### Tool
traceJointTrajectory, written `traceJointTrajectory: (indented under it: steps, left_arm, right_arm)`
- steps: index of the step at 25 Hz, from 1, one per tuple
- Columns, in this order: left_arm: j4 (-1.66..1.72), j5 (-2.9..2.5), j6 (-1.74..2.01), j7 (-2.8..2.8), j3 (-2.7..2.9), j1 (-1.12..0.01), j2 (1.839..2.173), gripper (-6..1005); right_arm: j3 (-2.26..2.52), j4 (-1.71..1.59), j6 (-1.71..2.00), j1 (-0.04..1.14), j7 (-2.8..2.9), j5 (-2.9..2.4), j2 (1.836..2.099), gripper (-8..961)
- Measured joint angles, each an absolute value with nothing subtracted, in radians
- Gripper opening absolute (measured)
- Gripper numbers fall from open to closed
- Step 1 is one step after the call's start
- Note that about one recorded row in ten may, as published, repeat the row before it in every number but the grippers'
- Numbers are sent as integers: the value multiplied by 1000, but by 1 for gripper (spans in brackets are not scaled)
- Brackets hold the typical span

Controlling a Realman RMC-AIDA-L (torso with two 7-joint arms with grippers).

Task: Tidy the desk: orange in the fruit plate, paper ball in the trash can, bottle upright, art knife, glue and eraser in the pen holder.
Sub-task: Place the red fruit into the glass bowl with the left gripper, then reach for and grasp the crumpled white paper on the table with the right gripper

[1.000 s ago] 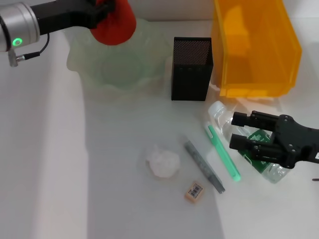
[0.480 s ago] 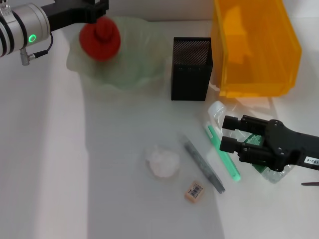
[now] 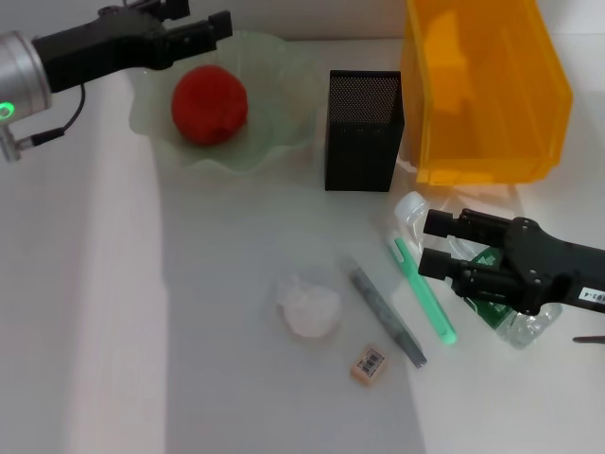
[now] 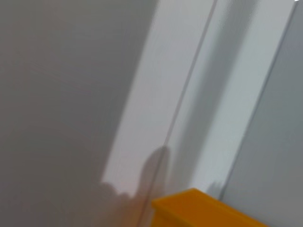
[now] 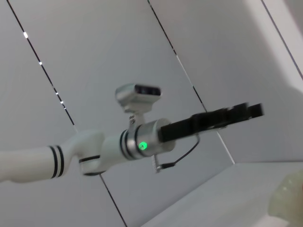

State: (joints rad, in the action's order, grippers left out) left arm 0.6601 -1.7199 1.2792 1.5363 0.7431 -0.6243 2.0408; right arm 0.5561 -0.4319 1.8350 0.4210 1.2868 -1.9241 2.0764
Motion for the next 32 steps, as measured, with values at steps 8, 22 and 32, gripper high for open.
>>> traceJointTrajectory:
  steps: [8, 22, 32]
  left_arm:
    - [681, -1738, 1771, 1429, 756, -401, 1938, 846]
    - [682, -1886, 1858, 1425, 749, -305, 1904, 846]
    - [678, -1946, 1859, 1428, 749, -324, 1891, 846]
  right_arm:
    - [475, -684, 1914, 468, 1552, -1922, 2047, 709]
    - [1044, -1502, 1960, 743, 2272, -2313, 2045, 708]
    - [1364, -1246, 1789, 899, 2306, -2434, 2087, 708]
